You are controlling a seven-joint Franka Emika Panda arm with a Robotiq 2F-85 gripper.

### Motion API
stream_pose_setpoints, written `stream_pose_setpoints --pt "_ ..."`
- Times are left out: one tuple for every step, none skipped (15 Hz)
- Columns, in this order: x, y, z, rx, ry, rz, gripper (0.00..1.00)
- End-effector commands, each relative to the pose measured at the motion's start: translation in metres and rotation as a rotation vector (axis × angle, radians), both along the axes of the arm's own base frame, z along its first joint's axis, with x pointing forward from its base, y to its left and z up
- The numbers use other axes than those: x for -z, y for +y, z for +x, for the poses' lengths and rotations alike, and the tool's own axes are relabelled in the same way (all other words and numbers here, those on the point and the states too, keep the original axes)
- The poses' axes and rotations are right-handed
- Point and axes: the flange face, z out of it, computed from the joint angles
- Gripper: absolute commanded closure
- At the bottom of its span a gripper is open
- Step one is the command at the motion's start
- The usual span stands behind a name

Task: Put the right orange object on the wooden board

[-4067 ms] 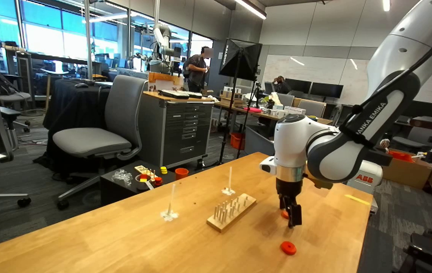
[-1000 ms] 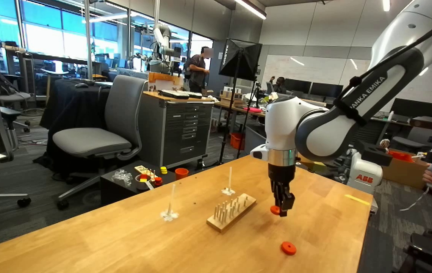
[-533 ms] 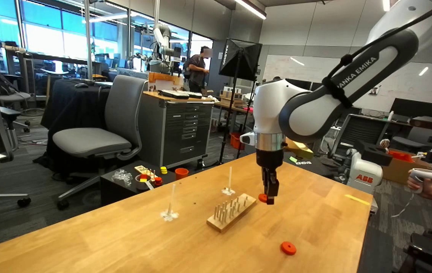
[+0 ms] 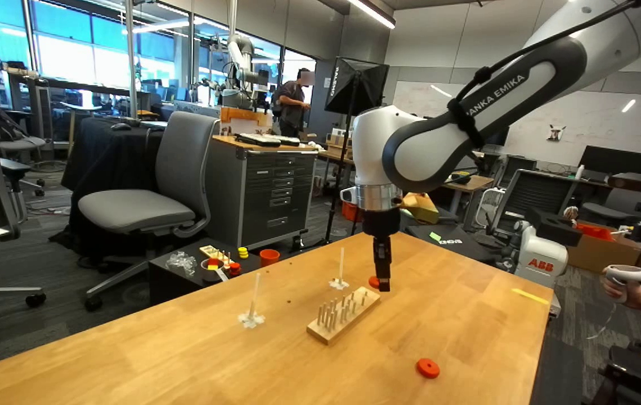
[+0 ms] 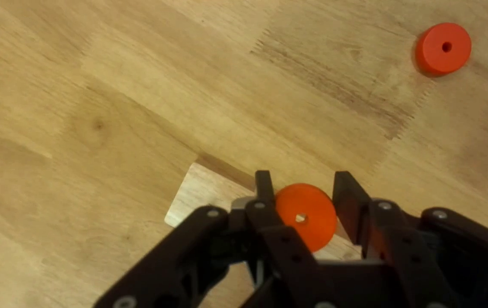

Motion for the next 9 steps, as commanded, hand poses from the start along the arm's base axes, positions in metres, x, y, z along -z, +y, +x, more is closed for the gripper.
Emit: stream_pose_setpoints --pt "0.010 0.005 0.022 0.064 0.036 -0.013 0.84" --pt "0.014 0.005 0.025 0.072 0.043 -0.018 0.84" --pt "0.019 0.005 0.028 0.079 0.050 -0.021 0.84" --pt "0.023 0.004 0.030 0.085 0.057 -0.023 0.84" --pt "0.027 0.004 0.033 0.092 0.061 -0.027 0.84" --pt "0.029 0.004 0.035 0.097 0.067 -0.028 0.84" --pt "0.032 0.003 0.037 0.101 0.072 -0.028 0.84" --pt "0.035 0.003 0.039 0.104 0.075 -0.029 0.84" --pt "0.036 0.002 0.041 0.106 0.075 -0.029 0.84"
